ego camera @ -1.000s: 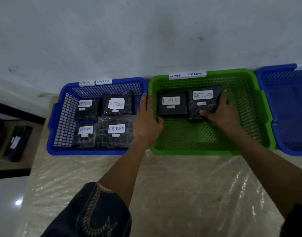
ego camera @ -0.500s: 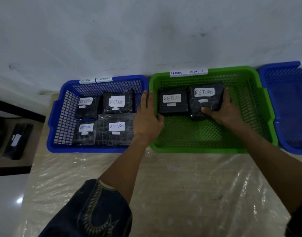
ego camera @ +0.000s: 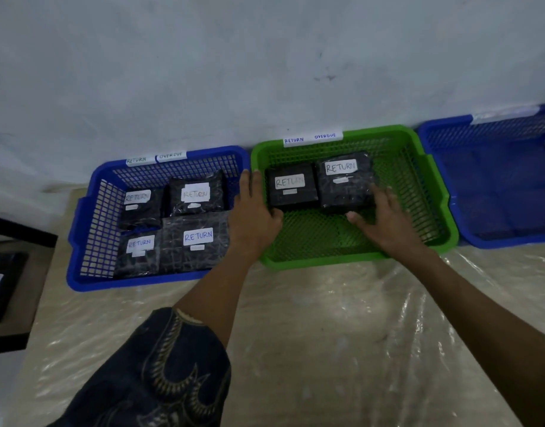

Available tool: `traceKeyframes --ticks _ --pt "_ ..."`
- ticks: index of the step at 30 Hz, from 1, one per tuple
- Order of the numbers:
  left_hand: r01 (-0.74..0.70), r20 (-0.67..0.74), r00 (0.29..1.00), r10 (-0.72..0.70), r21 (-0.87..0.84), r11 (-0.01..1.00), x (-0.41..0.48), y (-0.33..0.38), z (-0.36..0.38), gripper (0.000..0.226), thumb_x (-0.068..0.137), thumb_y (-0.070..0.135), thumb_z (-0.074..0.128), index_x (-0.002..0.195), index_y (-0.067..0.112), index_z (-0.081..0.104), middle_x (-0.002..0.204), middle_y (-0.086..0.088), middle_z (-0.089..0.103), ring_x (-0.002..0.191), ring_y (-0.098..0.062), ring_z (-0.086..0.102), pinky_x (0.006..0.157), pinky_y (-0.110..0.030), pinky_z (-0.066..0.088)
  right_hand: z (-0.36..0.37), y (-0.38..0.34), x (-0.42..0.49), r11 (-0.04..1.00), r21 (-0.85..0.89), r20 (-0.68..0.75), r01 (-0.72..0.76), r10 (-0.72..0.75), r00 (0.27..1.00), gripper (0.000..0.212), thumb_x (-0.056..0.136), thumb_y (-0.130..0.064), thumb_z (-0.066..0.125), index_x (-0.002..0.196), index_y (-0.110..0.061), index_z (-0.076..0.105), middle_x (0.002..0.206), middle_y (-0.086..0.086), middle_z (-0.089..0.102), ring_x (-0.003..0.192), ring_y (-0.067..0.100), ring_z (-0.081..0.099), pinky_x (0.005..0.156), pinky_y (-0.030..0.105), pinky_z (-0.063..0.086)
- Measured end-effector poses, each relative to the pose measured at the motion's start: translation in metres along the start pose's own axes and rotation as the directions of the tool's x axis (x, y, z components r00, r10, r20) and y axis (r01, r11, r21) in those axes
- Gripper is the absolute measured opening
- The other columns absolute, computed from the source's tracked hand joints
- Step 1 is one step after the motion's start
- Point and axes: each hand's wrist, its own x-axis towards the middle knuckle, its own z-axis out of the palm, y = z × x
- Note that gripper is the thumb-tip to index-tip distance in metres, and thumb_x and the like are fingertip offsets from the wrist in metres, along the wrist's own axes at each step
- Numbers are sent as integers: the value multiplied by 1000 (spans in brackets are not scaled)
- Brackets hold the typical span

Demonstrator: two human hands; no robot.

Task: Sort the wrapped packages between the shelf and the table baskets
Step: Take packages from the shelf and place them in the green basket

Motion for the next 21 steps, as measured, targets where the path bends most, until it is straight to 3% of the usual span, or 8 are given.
traceKeyframes --ticks 4,8,11,15,21 --pt "-30 115 993 29 7 1000 2 -2 -7 97 84 35 65 154 15 1 162 -4 -7 135 -43 30 102 -50 39 -4 -3 -22 999 -40 9 12 -11 1000 75 88 -55 51 148 -21 23 156 14 21 144 29 22 116 53 13" --pt "-90 236 969 73 59 994 2 -7 -26 101 84 36 69 154 14 0 161 -6 -12 144 -40 13 110 -55 31 -8 -10 -47 999 -47 71 2 2 997 61 89 -50 56 138 -17 42 139 14 51 127 31 48 109 47 33" --pt "-166 270 955 122 144 976 -6 -9 -44 85 86 37 66 152 12 17 161 -12 1 146 -35 10 113 -55 27 -11 -14 -62 997 -81 139 2 9 990 54 86 -48 62 130 -17 53 128 12 61 117 29 56 99 39 44" --pt "-225 348 923 167 133 965 -35 -1 -70 61 89 33 63 140 8 41 148 -16 32 136 -33 32 108 -48 36 -21 -27 -81 989 -132 179 61 -37 983 49 85 -46 64 126 -19 57 124 11 63 113 27 58 92 32 47" --pt "-215 413 902 127 173 961 -101 14 -105 53 91 33 60 137 9 49 135 -15 54 124 -31 47 101 -40 42 -46 -51 -111 987 -72 261 147 -123 958 48 85 -45 65 124 -18 58 112 6 67 103 23 61 88 30 48"
